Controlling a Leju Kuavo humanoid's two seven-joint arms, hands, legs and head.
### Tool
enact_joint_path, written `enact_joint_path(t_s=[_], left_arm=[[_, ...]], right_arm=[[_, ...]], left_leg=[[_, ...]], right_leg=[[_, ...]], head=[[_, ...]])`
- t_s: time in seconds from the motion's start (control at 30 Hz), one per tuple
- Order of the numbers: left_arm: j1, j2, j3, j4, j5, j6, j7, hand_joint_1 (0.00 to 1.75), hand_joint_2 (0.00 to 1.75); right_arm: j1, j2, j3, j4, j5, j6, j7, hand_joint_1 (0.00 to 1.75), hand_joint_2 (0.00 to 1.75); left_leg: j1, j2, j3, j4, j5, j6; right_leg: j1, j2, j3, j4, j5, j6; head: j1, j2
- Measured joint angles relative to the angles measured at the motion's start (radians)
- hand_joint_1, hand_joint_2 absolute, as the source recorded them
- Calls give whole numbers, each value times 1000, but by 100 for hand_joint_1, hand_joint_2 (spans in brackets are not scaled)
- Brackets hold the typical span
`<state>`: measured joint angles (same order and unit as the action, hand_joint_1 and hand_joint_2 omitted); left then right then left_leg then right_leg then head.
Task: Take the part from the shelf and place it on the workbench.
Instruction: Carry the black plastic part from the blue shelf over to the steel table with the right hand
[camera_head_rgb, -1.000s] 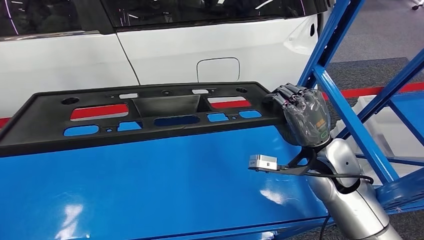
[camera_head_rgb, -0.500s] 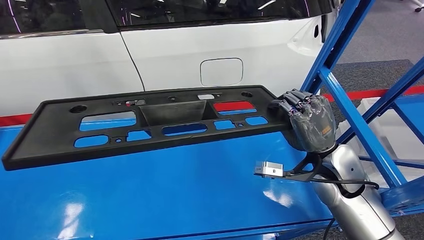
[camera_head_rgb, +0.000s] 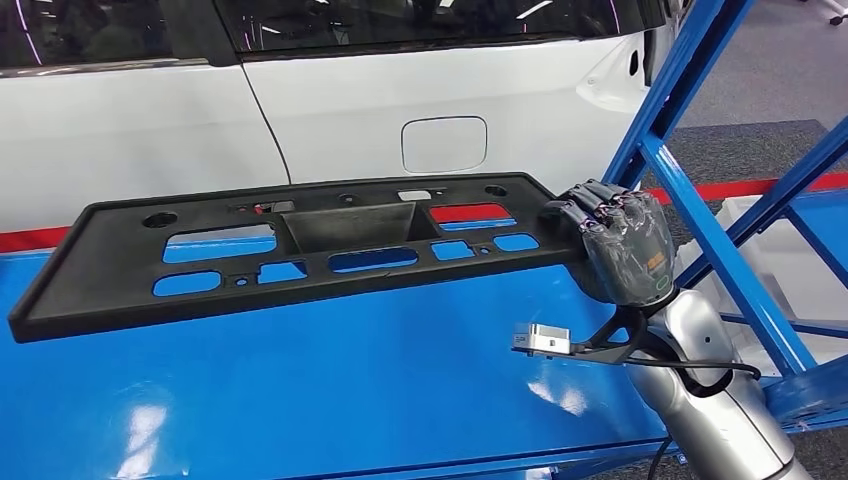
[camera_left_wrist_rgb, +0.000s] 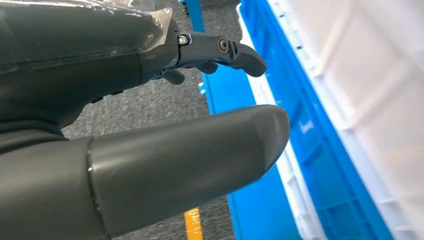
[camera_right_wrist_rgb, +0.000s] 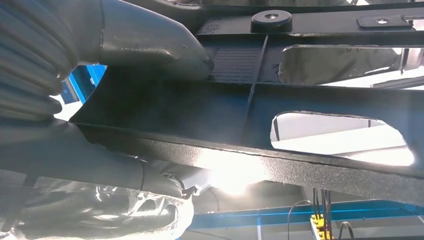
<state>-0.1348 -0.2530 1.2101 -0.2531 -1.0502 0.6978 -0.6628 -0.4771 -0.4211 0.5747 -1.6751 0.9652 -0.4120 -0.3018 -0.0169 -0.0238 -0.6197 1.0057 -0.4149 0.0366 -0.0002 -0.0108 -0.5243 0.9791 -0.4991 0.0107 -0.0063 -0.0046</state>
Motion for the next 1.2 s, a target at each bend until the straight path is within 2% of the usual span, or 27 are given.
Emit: enact_joint_path(t_s=[0.07, 0.23, 0.43, 0.63, 0.7, 0.77, 0.83, 0.87, 0.9, 0.93, 1.0, 1.03, 1.07, 1.13, 1.2], left_arm=[[0, 4, 0, 10, -1, -23, 31, 0, 0], [3, 15, 0, 29, -7, -191, 157, 0, 0], [8, 26, 0, 37, -29, -292, 310, 0, 0], [10, 37, 0, 39, -39, -331, 362, 0, 0], [11, 38, 0, 39, -40, -336, 363, 0, 0], [10, 39, 0, 40, -40, -338, 364, 0, 0], [10, 40, 0, 40, -40, -339, 364, 0, 0], [10, 40, 0, 40, -40, -339, 364, 0, 0], [10, 40, 0, 41, -40, -340, 365, 0, 0], [11, 40, 0, 41, -40, -340, 365, 0, 0], [11, 40, 0, 43, -40, -340, 365, 0, 0], [10, 39, 0, 45, -40, -341, 365, 0, 0], [10, 39, 0, 45, -39, -341, 366, 0, 0], [10, 38, 0, 47, -39, -342, 367, 0, 0], [10, 39, 0, 47, -39, -342, 367, 0, 0]], right_arm=[[0, -2, 0, 0, -5, 1, -2, 175, 175], [-1, -4, 1, 2, -10, 11, 0, 175, 175], [-12, 0, 6, 2, -34, 26, -5, 175, 175], [-31, 1, 15, 4, -36, 40, -5, 175, 175], [-37, 1, 15, 4, -36, 40, -5, 175, 175], [-41, 0, 15, 4, -36, 40, -4, 175, 175], [-41, -1, 18, 6, -36, 41, -4, 175, 175], [-39, -1, 20, 7, -36, 41, -3, 175, 175], [-36, 0, 22, 8, -36, 41, -2, 175, 175], [-34, 2, 25, 9, -35, 41, -1, 175, 175], [-32, 7, 27, 9, -34, 42, 2, 175, 175], [-32, 10, 28, 9, -32, 42, 3, 175, 175], [-31, 13, 28, 9, -31, 42, 5, 175, 175], [-31, 18, 29, 8, -29, 43, 7, 175, 175], [-33, 23, 29, 8, -28, 45, 10, 175, 175]], left_leg=[[0, -1, 0, 0, 0, 0], [-1, -2, 0, 0, 0, 1], [-4, -1, -1, 2, 0, 5], [-8, 0, -2, 3, -6, 18], [-2, 1, 7, -10, -1, 27], [6, 4, 19, -23, 3, 35], [7, 5, 22, -23, 3, 38], [7, 6, 22, -22, 3, 38], [8, 5, 22, -22, 3, 38], [8, 5, 22, -21, 3, 37], [10, 2, 22, -17, 2, 31], [10, 0, 21, -15, 1, 26], [10, -1, 21, -13, 1, 19], [9, -5, 19, -10, 3, 5], [8, -6, 10, -2, -1, -8]], right_leg=[[0, -1, 0, 0, 0, 0], [0, -1, 2, 0, 0, 0], [-2, -1, 8, -1, 3, 6], [-9, 0, 9, -5, 2, 18], [-6, 1, 5, 6, -6, 23], [-5, 4, -33, 83, -43, 19], [-9, 7, -109, 224, -95, 14], [-11, 7, -142, 278, -109, 17], [-12, 7, -159, 300, -107, 23], [-15, 7, -153, 278, -87, 33], [-20, 6, -90, 138, -22, 49], [-18, 6, -56, 74, 8, 49], [-15, 7, -35, 32, 28, 45], [-5, 8, -29, 16, 42, 29], [-18, 5, -34, 2, 50, 14]], head=[[0, 0], [0, 0], [0, 0], [0, 0], [-1, 0], [3, 0], [10, 0], [12, 0], [12, 0], [12, 0], [13, 0], [13, 0], [12, 0], [9, 0], [5, 0]])
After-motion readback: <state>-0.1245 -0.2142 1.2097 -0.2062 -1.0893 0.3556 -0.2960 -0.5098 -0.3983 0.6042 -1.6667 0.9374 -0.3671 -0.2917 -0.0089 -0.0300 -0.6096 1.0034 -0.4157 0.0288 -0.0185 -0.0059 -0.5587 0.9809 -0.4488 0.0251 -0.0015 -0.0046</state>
